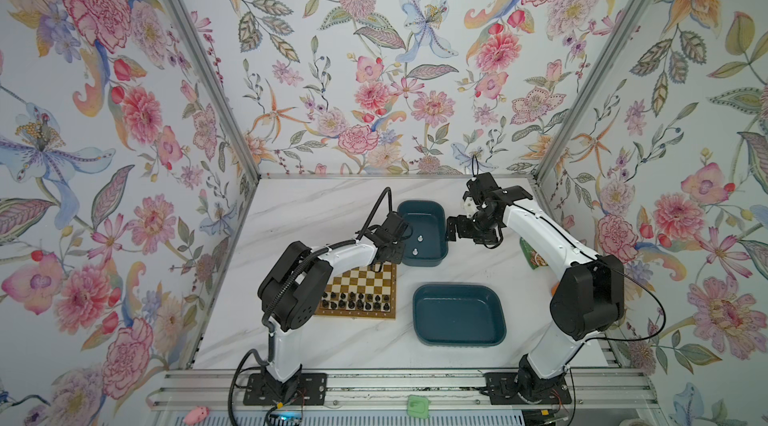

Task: Set up the chess pieces on the board
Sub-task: 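Lower the white piece onto the board's far rank corner and open the left gripper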

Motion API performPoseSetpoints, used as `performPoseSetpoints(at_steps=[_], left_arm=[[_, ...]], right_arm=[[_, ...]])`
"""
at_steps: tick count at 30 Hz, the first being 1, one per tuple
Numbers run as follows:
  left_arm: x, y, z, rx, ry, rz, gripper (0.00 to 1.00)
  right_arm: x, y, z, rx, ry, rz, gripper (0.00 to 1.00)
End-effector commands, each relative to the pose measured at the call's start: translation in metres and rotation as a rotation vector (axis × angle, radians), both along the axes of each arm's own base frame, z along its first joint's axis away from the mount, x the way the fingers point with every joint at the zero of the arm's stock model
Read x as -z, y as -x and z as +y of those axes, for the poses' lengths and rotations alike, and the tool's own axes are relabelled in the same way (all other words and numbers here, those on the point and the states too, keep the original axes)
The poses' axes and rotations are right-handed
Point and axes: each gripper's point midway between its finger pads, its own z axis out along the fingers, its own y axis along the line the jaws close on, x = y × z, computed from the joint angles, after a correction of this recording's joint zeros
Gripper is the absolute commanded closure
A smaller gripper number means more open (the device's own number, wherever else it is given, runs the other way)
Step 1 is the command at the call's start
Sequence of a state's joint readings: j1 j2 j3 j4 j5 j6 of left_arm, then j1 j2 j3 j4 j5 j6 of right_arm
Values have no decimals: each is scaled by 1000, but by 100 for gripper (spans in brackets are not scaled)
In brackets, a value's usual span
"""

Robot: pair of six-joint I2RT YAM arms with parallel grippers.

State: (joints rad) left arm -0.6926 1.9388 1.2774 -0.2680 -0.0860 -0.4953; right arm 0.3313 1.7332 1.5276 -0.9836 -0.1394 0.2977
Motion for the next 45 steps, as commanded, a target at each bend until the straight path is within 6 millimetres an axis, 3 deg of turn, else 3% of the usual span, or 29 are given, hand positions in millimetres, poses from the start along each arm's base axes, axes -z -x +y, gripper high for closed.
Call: performPoseSetpoints(at_steps=[1, 13, 23, 45], left_arm=[[-5, -14, 5, -20, -25, -33, 90], [-4, -21, 11, -34, -28, -21, 90], [-5, -20, 6, -21, -7, 9, 90], [5, -3, 15, -22, -8, 45, 90]], right_arm=[[-7, 1, -5, -7, 10, -9, 1], [-9, -8, -7, -8, 7, -10, 1], [-6, -9, -8, -2, 9, -1, 1], [-2, 0, -5, -3, 15, 14, 1]])
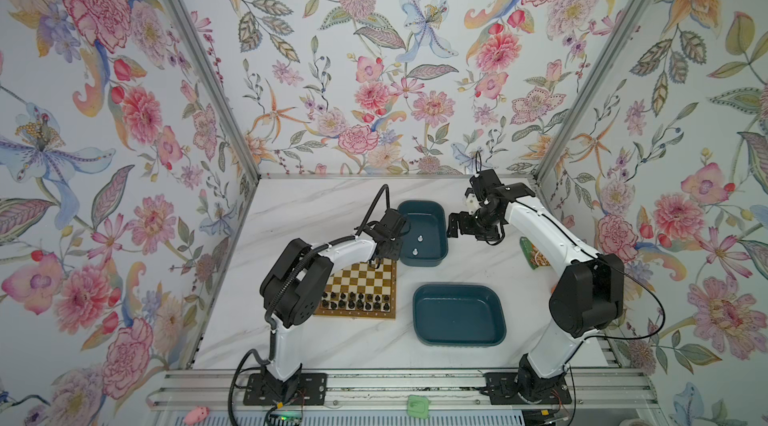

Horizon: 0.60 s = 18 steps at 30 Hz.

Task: Set up the chess pieces on the board
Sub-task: 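Lower the white piece onto the board's far rank corner and open the left gripper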

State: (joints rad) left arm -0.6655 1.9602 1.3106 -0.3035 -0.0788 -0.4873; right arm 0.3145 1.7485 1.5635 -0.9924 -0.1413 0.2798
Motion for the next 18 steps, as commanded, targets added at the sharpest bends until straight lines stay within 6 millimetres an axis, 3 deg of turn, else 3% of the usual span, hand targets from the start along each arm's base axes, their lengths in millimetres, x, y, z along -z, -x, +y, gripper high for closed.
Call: performPoseSetpoints(at_steps=[1, 18], left_arm=[[2, 5, 6, -7, 8, 24, 90], [-4, 9, 6, -4, 26, 17, 82]], right_arm=[[3, 9, -1, -2, 16, 26, 1], [5, 15, 2, -7, 21, 29, 1]])
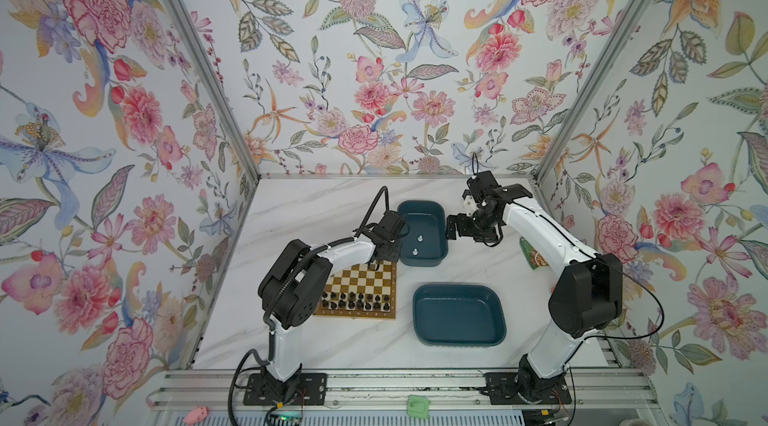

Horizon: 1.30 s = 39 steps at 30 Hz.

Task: Set up the chess pieces on the board
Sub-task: 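Lower the white piece onto the board's far rank corner and open the left gripper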

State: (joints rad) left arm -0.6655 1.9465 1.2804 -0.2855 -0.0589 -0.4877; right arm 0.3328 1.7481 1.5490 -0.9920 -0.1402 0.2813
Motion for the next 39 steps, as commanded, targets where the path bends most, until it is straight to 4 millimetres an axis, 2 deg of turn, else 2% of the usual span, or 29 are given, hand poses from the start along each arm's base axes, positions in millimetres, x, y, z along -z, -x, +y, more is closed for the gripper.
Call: performPoseSetpoints(at_steps=[1, 9, 17, 28, 35, 39], left_arm=[[-7, 3, 7, -15, 12, 7, 81], [-10, 1, 5, -13, 16, -4, 74], [-16, -3, 3, -13, 23, -21, 72], [-33, -17, 0, -15, 15, -70, 70], [-42, -28, -11, 6, 27, -87, 70], [-41, -32, -19, 24, 39, -80, 71]], right_arm=[[0, 9, -2, 9, 14, 15, 1], [-1, 11, -1, 9, 16, 13, 1], [-1, 13, 0, 9, 13, 11, 1], [-7, 7, 2, 0, 11, -9, 1], [-10, 2, 2, -3, 17, -23, 1], [-11, 0, 3, -5, 16, -26, 1]])
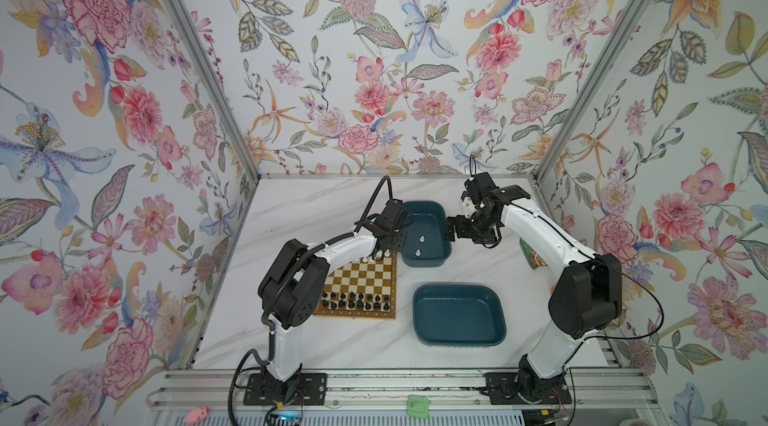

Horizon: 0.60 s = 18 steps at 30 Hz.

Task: Set up the chess pieces on the board
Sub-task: 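Lower the white piece onto the board's far rank corner and open the left gripper, then raise the left gripper off the board while the right gripper moves over the farther tub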

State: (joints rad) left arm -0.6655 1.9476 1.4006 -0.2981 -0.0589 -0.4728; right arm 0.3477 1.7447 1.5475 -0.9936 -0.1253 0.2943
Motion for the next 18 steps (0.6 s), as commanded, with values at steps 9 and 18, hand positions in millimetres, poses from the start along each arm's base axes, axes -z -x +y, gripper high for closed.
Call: performPoseSetpoints(at_steps=[9, 18], left_arm=[[-25, -23, 5, -15, -64, -54, 69], [-99, -49, 21, -97, -20, -204, 52]], right_arm=[[-10, -10, 3, -22, 7, -28, 1], [-7, -23, 14, -57, -4, -32, 49]])
